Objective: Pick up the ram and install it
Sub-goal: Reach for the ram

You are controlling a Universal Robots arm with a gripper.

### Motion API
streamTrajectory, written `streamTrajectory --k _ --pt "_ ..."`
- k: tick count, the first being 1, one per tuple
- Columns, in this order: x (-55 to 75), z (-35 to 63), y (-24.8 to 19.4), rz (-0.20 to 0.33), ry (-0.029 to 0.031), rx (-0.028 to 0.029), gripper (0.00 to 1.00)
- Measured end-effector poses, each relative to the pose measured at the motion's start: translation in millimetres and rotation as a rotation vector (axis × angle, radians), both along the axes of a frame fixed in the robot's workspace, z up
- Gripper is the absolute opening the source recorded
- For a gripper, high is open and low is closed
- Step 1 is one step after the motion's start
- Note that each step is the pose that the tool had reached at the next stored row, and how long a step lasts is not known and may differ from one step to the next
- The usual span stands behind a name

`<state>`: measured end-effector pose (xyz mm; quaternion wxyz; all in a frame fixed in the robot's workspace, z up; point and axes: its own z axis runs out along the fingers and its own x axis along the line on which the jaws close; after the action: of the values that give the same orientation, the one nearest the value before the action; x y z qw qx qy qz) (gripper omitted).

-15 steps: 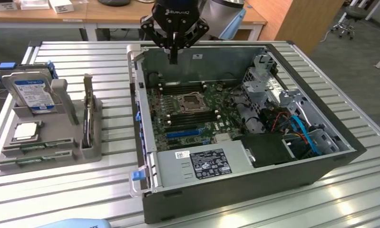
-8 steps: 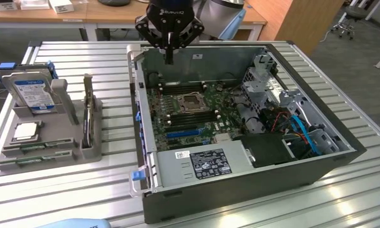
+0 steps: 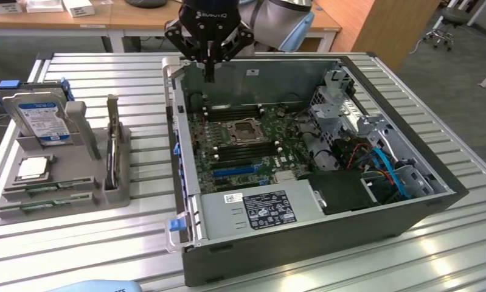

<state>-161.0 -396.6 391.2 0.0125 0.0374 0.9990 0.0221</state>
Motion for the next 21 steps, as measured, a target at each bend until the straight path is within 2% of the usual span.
streamTrajectory --k 12,21 --pt "-16.8 -0.7 2.2 0.0 -0.0001 -0.0002 0.1" --pt "-26.9 -1.3 4.4 0.0 0.0 -0.0024 0.1"
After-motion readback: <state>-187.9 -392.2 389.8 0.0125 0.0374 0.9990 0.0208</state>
